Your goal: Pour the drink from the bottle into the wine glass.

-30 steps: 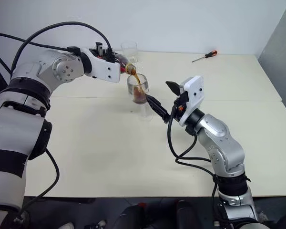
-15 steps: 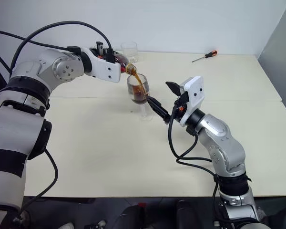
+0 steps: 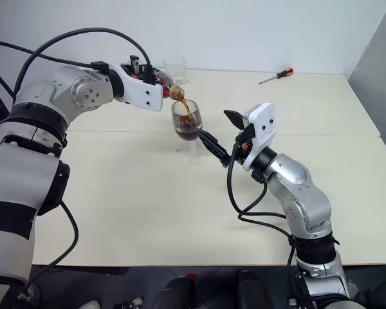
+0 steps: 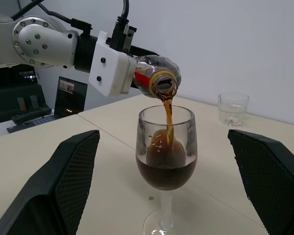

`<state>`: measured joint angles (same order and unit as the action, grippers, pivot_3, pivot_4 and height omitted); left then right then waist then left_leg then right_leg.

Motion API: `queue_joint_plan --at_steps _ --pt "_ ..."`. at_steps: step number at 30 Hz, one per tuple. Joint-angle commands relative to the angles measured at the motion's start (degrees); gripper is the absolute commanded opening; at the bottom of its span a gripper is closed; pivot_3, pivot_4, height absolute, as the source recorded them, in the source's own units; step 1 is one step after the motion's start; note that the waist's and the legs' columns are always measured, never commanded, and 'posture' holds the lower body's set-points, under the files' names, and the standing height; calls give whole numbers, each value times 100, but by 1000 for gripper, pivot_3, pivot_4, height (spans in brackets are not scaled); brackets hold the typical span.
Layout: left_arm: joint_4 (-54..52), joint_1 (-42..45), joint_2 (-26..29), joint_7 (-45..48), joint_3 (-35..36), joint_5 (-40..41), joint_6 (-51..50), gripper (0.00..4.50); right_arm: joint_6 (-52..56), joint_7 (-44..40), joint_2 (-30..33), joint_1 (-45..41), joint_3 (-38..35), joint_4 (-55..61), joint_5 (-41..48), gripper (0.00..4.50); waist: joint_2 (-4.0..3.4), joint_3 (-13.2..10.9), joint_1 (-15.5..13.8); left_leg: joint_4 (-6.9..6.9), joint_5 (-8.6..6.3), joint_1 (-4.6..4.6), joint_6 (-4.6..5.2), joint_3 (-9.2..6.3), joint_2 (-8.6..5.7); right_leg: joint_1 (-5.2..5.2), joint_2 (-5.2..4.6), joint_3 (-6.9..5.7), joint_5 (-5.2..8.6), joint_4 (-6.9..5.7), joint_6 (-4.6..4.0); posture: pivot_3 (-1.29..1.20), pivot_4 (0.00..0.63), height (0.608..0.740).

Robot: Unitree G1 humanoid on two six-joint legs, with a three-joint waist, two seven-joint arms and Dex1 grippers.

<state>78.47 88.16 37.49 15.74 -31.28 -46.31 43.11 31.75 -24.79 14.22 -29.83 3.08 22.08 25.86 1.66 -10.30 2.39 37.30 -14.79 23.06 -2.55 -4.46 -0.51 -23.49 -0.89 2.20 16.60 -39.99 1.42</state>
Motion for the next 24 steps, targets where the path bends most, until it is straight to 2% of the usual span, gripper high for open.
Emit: queue_joint_plan --at_steps 1,24 --pt "-80 339 136 -119 11 0 25 1153 -113 0 10 -18 -45 226 5 4500 0 0 0 0 0 0 0 0 0 0 0 0 0 0 0 0 150 740" --pt "-63 386 131 -208 -62 -81 5 1153 -125 -28 36 -41 -59 168 14 4500 0 0 0 3 0 0 0 0 0 0 0 0 0 -1 0 0 150 740"
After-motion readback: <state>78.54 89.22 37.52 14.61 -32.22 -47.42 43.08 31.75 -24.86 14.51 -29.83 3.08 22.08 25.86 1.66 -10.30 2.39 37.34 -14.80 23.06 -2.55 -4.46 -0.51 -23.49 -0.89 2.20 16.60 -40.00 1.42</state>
